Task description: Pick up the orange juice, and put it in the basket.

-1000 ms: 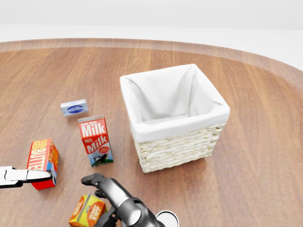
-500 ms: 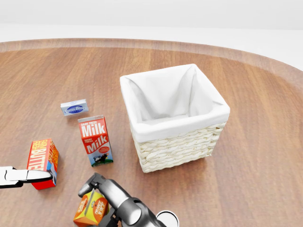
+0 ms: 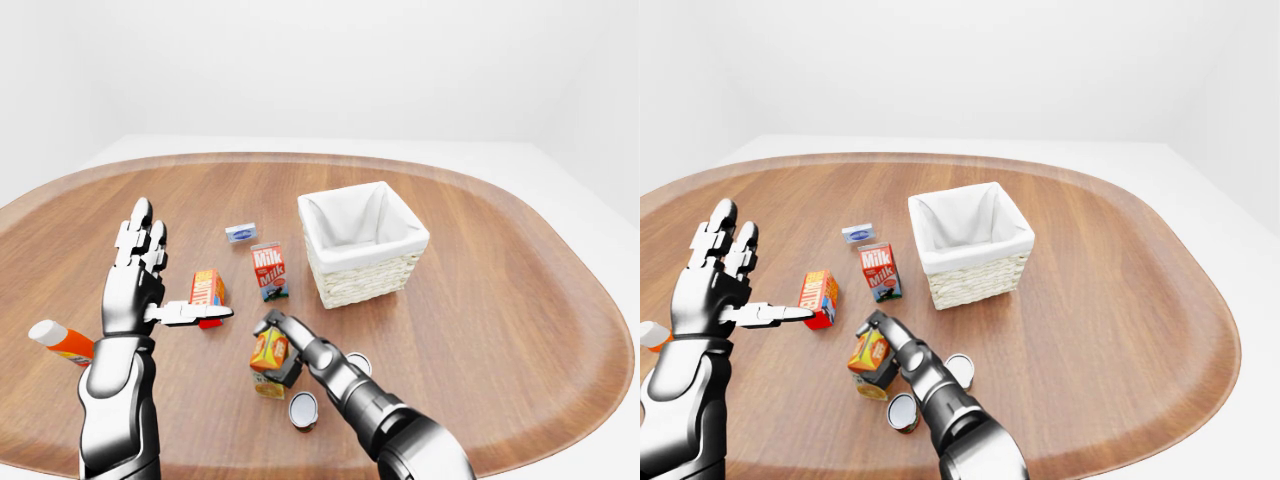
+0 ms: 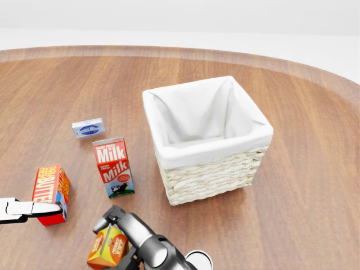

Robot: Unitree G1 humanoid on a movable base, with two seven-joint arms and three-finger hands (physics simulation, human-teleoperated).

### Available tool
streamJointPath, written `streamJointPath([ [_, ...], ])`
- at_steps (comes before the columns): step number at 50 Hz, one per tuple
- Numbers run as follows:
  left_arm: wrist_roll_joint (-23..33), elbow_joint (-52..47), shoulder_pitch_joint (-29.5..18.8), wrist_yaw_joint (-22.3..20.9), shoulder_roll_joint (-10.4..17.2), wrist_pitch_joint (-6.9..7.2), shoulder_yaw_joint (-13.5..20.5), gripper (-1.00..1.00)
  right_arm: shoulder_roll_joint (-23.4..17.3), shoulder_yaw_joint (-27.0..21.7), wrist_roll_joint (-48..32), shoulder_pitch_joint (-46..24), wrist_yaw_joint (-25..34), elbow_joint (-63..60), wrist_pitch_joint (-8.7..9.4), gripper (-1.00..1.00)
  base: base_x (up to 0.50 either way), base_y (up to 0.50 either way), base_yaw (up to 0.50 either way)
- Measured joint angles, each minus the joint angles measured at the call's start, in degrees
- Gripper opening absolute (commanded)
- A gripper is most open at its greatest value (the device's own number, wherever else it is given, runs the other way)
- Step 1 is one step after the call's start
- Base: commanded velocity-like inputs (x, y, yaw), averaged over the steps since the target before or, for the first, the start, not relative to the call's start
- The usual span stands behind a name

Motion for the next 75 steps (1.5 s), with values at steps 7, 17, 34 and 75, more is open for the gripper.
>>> streamJointPath([
  [7,0.0,0.01,-0.01,0.0,0.01,0.0,0.0,1.0,0.0,0.34,-0.34,-0.39,0.04,0.32,0.0,-1.0,0.0,0.0,0.0],
  [17,0.0,0.02,-0.02,0.0,0.01,0.0,0.0,1.0,0.0,-0.23,-0.77,-1.6,0.51,1.5,0.0,-1.0,0.0,0.0,0.0],
  [34,-0.01,0.01,0.0,0.0,0.02,0.0,0.02,1.0,-0.06,-1.6,0.08,-2.73,1.87,2.7,-0.01,-1.0,0.0,0.0,0.0],
  [75,-0.02,-0.01,0.02,0.01,0.03,0.0,0.04,1.0,-0.31,0.14,0.75,1.08,2.09,-2.03,0.0,-1.0,0.0,0.0,0.0],
])
